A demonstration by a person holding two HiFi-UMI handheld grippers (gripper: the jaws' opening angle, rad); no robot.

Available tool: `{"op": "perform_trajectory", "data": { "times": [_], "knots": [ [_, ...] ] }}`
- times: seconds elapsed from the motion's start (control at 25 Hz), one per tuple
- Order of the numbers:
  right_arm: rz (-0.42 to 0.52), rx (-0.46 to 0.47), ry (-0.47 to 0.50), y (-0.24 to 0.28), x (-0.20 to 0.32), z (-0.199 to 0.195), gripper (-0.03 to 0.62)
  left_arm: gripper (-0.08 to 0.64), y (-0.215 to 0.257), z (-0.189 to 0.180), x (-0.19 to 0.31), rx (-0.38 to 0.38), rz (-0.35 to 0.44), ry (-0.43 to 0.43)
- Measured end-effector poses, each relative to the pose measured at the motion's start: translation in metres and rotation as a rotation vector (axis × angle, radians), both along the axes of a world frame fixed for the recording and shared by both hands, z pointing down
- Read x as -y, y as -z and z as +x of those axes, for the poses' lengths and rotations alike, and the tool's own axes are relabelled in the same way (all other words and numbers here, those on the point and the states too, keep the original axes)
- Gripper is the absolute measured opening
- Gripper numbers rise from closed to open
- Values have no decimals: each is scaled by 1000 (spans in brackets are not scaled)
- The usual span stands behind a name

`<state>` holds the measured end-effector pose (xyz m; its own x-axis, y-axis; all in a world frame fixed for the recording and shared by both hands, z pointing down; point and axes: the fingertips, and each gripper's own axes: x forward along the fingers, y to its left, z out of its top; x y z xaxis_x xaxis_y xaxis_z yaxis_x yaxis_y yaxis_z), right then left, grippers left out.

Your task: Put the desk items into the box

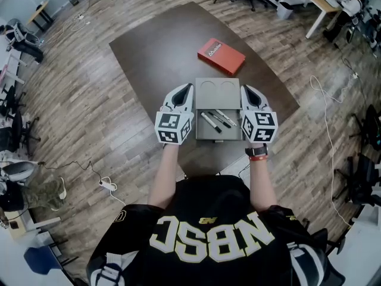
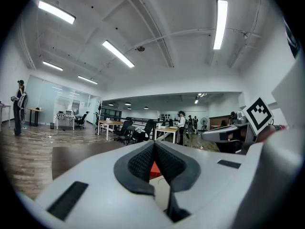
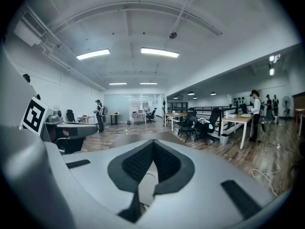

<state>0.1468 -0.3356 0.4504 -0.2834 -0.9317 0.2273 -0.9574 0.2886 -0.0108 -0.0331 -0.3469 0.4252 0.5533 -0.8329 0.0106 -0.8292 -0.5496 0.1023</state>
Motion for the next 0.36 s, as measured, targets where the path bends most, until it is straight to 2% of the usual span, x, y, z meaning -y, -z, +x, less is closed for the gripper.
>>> {"op": "perform_trajectory", "data": {
  "times": [0.2,0.36],
  "knots": [
    [-22,-7,30,-11,-3,-7,9,15,-21,-2,-4,8,-44,13],
    [-34,-9,37,-21,0,-12,9,17,-68,-6,-1,76,-153,22]
  ]
}}
